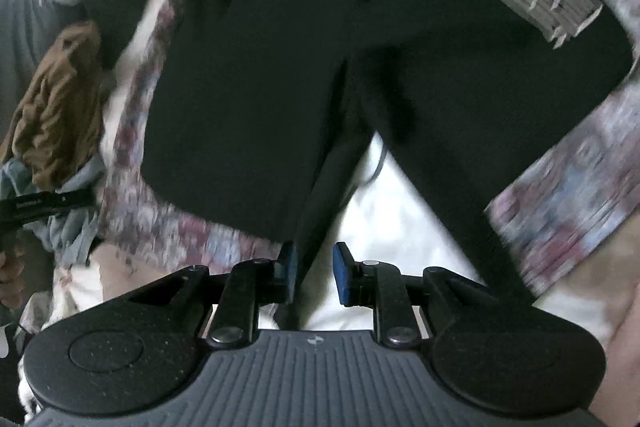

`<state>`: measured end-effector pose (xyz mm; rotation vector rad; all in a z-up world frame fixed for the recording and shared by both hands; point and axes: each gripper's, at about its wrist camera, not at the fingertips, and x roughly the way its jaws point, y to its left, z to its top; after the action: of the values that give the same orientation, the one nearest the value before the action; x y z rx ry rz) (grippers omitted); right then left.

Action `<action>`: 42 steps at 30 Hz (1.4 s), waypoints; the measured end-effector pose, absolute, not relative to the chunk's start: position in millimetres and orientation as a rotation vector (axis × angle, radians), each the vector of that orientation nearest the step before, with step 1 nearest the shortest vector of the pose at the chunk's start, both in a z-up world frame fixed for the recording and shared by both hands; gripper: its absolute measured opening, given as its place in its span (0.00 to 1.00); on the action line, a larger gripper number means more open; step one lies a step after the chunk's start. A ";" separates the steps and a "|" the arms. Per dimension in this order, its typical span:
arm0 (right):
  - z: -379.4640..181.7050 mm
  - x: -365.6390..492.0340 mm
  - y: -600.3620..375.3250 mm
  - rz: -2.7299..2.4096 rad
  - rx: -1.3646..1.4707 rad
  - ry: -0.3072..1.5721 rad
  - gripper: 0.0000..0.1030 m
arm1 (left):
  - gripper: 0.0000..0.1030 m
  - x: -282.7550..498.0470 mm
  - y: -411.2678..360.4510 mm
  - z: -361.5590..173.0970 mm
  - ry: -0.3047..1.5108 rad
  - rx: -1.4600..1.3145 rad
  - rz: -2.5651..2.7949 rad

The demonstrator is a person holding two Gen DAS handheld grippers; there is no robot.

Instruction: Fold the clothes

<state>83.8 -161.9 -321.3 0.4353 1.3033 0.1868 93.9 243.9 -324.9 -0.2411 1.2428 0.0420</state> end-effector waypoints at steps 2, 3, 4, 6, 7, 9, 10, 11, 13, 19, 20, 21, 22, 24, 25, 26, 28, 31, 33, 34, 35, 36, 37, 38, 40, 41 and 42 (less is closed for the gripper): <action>-317.2 88.8 -171.8 0.152 0.424 1.276 0.20 | 0.30 105.2 238.7 -323.7 1.223 -0.237 0.024; -317.6 91.5 -177.1 0.135 0.420 1.274 0.20 | 0.30 112.7 235.6 -324.9 1.214 -0.236 0.021; -318.1 94.3 -182.4 0.117 0.416 1.273 0.20 | 0.30 119.8 232.5 -326.4 1.209 -0.238 0.023; -319.4 99.5 -192.6 0.085 0.413 1.273 0.20 | 0.30 135.4 227.2 -326.0 1.199 -0.249 0.035; -320.3 102.1 -196.3 0.079 0.416 1.280 0.20 | 0.30 143.0 223.7 -324.9 1.189 -0.251 0.034; -318.9 109.0 -202.3 0.074 0.388 1.285 0.20 | 0.30 153.7 217.5 -320.4 1.166 -0.250 0.008; -315.5 111.4 -205.2 0.066 0.369 1.273 0.20 | 0.30 160.2 214.3 -320.0 1.159 -0.246 0.003; -312.2 114.1 -208.7 0.056 0.357 1.264 0.20 | 0.30 166.6 211.1 -319.6 1.153 -0.242 0.000; -305.8 120.5 -217.7 0.028 0.355 1.248 0.20 | 0.30 178.7 204.7 -320.6 1.148 -0.227 -0.004; -292.8 130.4 -215.4 -0.027 0.283 1.196 0.28 | 0.30 208.1 193.1 -337.5 1.140 -0.174 0.005; -292.7 129.9 -214.9 -0.040 0.288 1.179 0.30 | 0.30 212.0 192.7 -341.4 1.138 -0.162 0.011; -293.7 129.6 -215.4 -0.055 0.298 1.171 0.30 | 0.30 214.5 192.9 -344.7 1.132 -0.158 0.015; -295.6 128.7 -215.6 -0.071 0.308 1.166 0.30 | 0.32 216.9 192.9 -348.4 1.128 -0.152 0.018; -302.8 125.0 -215.2 -0.104 0.329 1.167 0.30 | 0.33 220.2 190.8 -358.1 1.134 -0.127 0.017; -306.5 122.8 -214.8 -0.117 0.335 1.172 0.30 | 0.33 220.4 190.2 -362.3 1.140 -0.111 0.023; -310.6 120.1 -214.0 -0.120 0.336 1.185 0.30 | 0.33 219.0 191.7 -365.0 1.141 -0.106 0.034; -318.8 114.5 -212.4 -0.128 0.337 1.210 0.31 | 0.33 218.5 195.5 -372.3 1.145 -0.106 0.050; -328.5 107.9 -213.4 -0.141 0.340 1.236 0.31 | 0.34 216.9 202.5 -376.8 1.144 -0.088 0.074; -334.6 104.3 -216.0 -0.161 0.335 1.249 0.31 | 0.34 216.8 206.4 -374.6 1.144 -0.088 0.079; -337.6 102.7 -218.0 -0.173 0.335 1.256 0.31 | 0.34 216.8 207.4 -371.7 1.144 -0.086 0.080; -339.5 101.4 -220.0 -0.184 0.339 1.262 0.31 | 0.32 216.5 207.6 -367.1 1.141 -0.081 0.081; -340.2 100.4 -221.5 -0.190 0.345 1.266 0.31 | 0.32 216.7 208.2 -364.5 1.136 -0.077 0.080; -340.0 99.3 -222.3 -0.189 0.351 1.265 0.31 | 0.32 216.6 208.5 -360.8 1.132 -0.078 0.076; -339.2 98.2 -222.4 -0.183 0.355 1.261 0.31 | 0.32 216.6 208.9 -357.1 1.126 -0.084 0.068; -336.6 96.8 -221.3 -0.168 0.356 1.256 0.31 | 0.32 216.8 208.6 -348.3 1.112 -0.099 0.052; -335.0 96.4 -220.2 -0.160 0.353 1.254 0.31 | 0.32 218.0 207.9 -344.7 1.102 -0.105 0.043; -333.6 96.5 -218.6 -0.153 0.350 1.251 0.31 | 0.32 220.0 206.8 -342.3 1.094 -0.108 0.033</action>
<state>96.5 -218.6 -333.6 0.3496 1.2508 -0.1525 220.0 206.8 -342.3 -0.1080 1.0941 0.0327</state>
